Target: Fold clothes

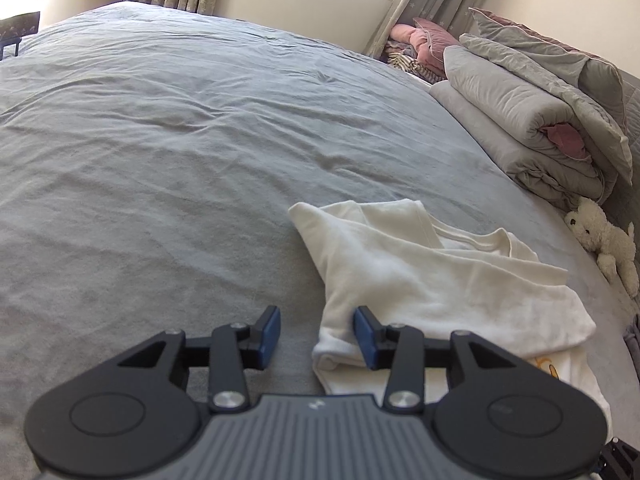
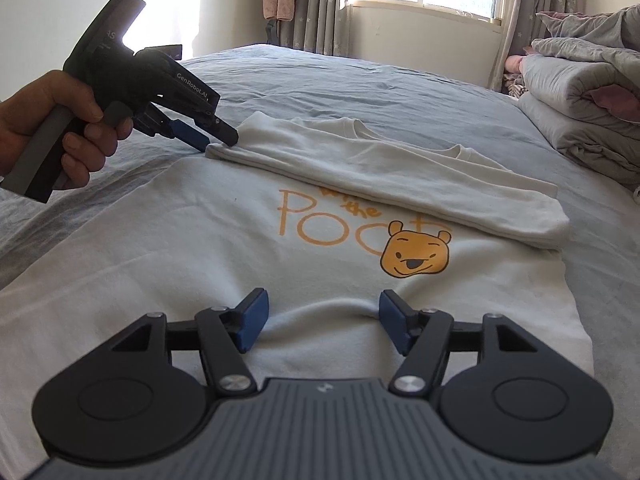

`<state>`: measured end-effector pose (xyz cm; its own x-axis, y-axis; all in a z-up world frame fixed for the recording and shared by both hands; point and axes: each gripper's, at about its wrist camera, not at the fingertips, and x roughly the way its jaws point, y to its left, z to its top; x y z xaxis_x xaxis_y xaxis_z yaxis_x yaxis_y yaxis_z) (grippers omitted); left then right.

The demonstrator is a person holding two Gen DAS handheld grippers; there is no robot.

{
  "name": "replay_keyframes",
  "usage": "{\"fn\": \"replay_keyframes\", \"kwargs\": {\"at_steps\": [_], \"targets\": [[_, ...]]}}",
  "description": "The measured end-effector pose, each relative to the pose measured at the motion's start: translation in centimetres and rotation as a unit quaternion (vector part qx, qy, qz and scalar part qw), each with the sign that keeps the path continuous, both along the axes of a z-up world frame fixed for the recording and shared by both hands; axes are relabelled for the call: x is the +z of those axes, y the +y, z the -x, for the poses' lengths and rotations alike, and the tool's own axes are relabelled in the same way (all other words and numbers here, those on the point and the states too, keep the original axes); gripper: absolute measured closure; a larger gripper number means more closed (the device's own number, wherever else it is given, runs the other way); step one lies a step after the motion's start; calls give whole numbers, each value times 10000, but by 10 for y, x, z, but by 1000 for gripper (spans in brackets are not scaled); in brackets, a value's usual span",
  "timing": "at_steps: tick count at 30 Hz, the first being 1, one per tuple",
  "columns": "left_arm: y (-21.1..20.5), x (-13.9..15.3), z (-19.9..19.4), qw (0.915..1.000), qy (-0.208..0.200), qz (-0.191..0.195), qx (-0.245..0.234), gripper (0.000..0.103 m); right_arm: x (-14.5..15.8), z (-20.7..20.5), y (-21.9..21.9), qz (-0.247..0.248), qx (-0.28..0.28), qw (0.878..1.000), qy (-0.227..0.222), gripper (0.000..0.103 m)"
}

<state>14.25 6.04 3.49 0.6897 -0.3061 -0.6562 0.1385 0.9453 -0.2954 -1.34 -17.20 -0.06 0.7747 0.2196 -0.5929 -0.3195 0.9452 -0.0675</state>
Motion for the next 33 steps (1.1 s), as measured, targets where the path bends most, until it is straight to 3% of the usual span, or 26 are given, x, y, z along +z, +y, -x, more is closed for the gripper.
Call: {"fn": "replay_keyframes", "kwargs": {"at_steps": [4, 11, 16, 22, 25, 29, 33], "targets": [[-3, 3, 2, 9999, -171, 25, -14, 61, -1, -2, 0, -3, -119, 9999, 49, 31], [-18, -11, 3, 9979, -163, -611, -142, 59, 0, -2, 0, -15, -144, 9999, 61, 31], [-13, -8, 1, 9986, -76, -506, -129, 59, 0, -2, 0, -8, -147, 9999, 72, 31], [9, 17, 0, 9981, -301, -491, 223, 57, 2, -2, 2, 64, -164, 9998, 91, 31], [21, 23, 0, 9987, -346, -250, 290, 57, 3, -2, 5, 118, -241, 9996, 126, 31], [5, 21, 7, 9987, -495, -154, 11, 57, 4, -1, 9, 196, -370, 9990, 141, 31], [-24, 9, 12, 9967, -634, -425, -265, 56, 5, -4, 8, 121, -439, 9987, 250, 30]]}}
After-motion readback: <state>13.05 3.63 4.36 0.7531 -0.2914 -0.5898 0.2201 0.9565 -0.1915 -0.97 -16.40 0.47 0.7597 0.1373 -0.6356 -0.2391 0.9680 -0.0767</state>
